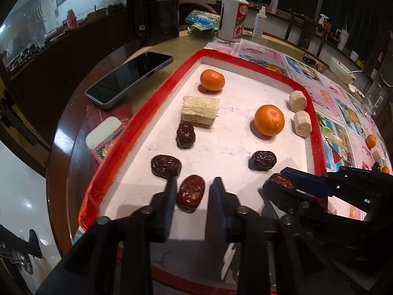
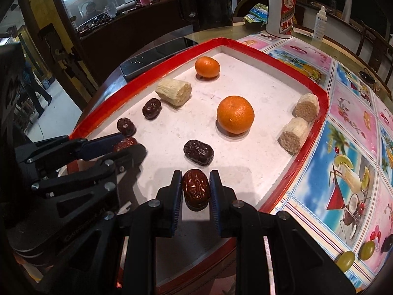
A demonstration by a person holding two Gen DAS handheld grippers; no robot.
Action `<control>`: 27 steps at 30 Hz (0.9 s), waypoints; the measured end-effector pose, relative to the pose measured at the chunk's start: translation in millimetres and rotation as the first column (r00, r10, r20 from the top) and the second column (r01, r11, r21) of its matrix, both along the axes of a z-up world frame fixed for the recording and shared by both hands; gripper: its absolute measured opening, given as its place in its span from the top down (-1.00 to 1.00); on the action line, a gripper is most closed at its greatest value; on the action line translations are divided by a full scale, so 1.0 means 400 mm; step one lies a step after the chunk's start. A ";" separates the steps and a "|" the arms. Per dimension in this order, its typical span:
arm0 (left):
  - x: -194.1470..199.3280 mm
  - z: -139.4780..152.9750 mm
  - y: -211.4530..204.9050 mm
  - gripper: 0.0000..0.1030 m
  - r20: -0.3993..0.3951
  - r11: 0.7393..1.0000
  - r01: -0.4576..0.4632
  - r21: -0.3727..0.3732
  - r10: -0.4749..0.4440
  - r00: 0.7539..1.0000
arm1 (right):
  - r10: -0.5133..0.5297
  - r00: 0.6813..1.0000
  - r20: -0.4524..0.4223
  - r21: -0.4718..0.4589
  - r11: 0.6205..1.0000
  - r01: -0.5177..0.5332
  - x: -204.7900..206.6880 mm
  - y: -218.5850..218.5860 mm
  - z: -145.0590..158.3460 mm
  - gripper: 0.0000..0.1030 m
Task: Organize fruits
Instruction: 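Carry both dates into the tray and open both tools, then move both open tools back over the fruit on the table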
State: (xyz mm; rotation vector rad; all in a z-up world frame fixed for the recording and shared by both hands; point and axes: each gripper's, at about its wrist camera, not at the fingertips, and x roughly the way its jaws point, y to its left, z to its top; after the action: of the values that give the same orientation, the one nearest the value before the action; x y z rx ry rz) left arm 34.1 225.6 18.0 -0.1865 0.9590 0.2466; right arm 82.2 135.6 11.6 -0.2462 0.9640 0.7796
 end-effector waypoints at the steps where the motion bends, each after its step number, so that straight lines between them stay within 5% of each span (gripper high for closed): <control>1: 0.001 -0.001 -0.001 0.31 -0.003 1.000 -0.008 0.008 0.008 1.000 | 0.000 1.000 -0.002 0.001 1.000 0.000 0.000 -0.001 -0.001 0.52; 8: -0.008 -0.001 0.011 -0.07 -0.018 0.999 -0.046 0.022 0.046 0.999 | -0.018 1.000 -0.012 -0.005 1.000 0.018 0.004 -0.010 -0.001 0.36; 16: -0.030 0.005 0.005 -0.27 -0.032 0.997 -0.070 0.045 0.071 0.997 | -0.025 1.000 0.014 -0.021 0.999 0.025 -0.017 -0.028 0.010 0.16; 27: -0.085 0.035 -0.045 -0.28 -0.016 0.994 -0.087 0.069 0.088 0.996 | 0.005 0.998 0.059 0.011 1.000 -0.006 -0.080 -0.078 0.046 0.04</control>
State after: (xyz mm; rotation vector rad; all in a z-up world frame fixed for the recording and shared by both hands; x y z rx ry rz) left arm 0.2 207.8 32.2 -0.1639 0.9612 0.3617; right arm 50.2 104.6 30.2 -0.2606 0.9031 0.7785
